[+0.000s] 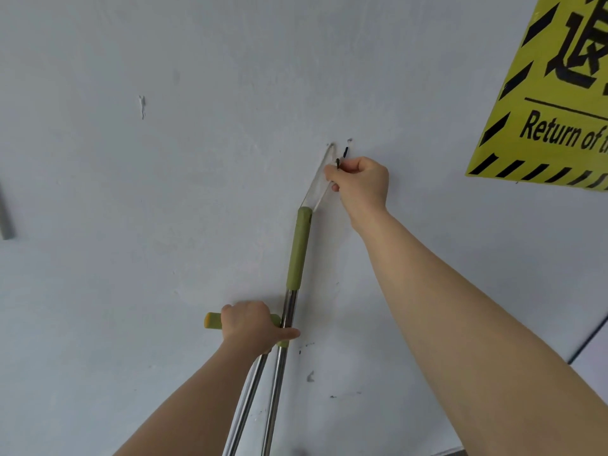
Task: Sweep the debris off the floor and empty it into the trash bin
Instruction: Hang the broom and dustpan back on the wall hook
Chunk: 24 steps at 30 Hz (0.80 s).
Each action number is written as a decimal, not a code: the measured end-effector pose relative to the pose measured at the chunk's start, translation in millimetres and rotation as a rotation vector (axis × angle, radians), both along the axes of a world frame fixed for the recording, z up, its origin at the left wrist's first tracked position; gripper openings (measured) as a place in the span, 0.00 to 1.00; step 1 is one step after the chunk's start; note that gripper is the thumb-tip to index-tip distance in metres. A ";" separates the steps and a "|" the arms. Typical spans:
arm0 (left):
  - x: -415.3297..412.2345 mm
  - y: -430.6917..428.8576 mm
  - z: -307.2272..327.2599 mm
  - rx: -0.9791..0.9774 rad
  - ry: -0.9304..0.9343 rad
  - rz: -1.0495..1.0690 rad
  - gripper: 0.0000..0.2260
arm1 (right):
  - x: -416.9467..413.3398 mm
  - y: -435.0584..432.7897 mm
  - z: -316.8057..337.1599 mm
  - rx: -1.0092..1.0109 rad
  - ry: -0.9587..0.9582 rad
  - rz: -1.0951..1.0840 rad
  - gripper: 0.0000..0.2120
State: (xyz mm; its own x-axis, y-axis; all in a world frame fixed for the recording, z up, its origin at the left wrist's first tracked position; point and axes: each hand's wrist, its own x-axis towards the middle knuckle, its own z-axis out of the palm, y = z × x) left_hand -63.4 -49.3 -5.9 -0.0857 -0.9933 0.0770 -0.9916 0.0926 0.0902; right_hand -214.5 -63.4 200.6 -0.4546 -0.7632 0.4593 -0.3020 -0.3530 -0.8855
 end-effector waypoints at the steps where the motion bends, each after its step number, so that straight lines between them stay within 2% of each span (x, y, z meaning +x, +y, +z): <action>1: -0.6 -0.2 -1.4 0.001 -0.007 -0.007 0.29 | 0.2 0.8 -1.8 0.004 -0.011 0.010 0.05; 6: -3.2 -2.2 -2.9 0.017 -0.019 -0.060 0.27 | 0.4 7.1 -11.9 0.047 -0.025 0.043 0.05; 18: -1.6 -2.7 -0.6 0.061 0.037 -0.151 0.14 | -5.9 16.7 -38.7 0.161 0.001 0.074 0.05; 24: 5.4 0.4 -3.7 0.027 0.042 -0.145 0.15 | -3.6 21.3 -44.6 0.185 0.007 0.074 0.05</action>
